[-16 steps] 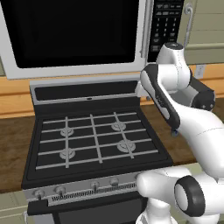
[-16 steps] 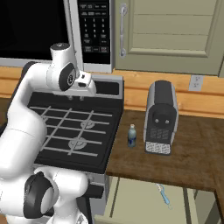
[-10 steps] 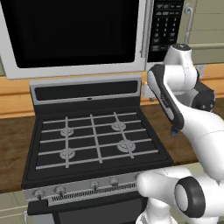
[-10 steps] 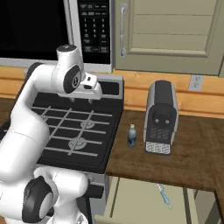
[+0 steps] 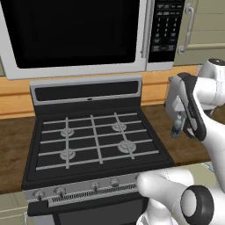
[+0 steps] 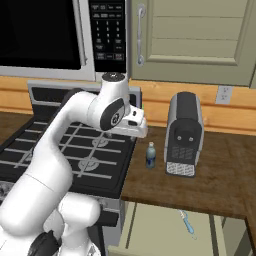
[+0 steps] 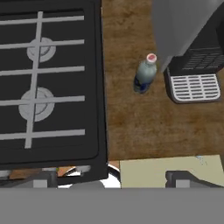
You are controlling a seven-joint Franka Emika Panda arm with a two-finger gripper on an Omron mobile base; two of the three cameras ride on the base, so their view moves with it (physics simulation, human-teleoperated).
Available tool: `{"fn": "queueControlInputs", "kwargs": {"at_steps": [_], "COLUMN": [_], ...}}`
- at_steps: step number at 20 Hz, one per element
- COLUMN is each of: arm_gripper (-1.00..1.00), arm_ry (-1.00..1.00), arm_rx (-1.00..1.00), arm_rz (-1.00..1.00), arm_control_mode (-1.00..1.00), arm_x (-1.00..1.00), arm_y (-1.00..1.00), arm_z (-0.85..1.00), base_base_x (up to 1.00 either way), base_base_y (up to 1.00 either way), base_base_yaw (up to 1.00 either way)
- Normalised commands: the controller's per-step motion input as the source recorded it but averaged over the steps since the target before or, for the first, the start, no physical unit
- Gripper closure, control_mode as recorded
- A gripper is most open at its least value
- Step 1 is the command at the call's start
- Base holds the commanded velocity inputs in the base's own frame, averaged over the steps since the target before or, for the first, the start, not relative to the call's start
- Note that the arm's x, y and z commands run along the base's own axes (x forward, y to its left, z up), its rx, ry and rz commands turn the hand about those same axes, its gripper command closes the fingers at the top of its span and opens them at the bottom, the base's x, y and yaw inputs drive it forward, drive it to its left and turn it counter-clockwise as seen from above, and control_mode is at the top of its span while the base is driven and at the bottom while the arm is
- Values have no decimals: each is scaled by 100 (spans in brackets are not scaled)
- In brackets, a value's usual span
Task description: Pick the peeler from the drawer and place it on the counter.
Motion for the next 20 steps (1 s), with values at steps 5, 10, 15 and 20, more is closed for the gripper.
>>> {"fn": "queueControlInputs", "kwargs": {"at_steps": [5,10,15,20], "arm_gripper": [-100,-100,-100,-100], "arm_ry": [3,2,5,11], "arm_rx": [0,0,0,0], "arm_rz": [-10,-11,-3,1], "arm_control_mode": [-100,-100,-100,-100], "arm_x": [-62,-68,-32,-2], "arm_y": [-100,-95,-67,-34], "arm_z": [-62,-77,-65,-62], "base_base_x": [0,0,0,0], "base_base_y": [0,0,0,0], "base_base_yaw": [0,0,0,0]}}
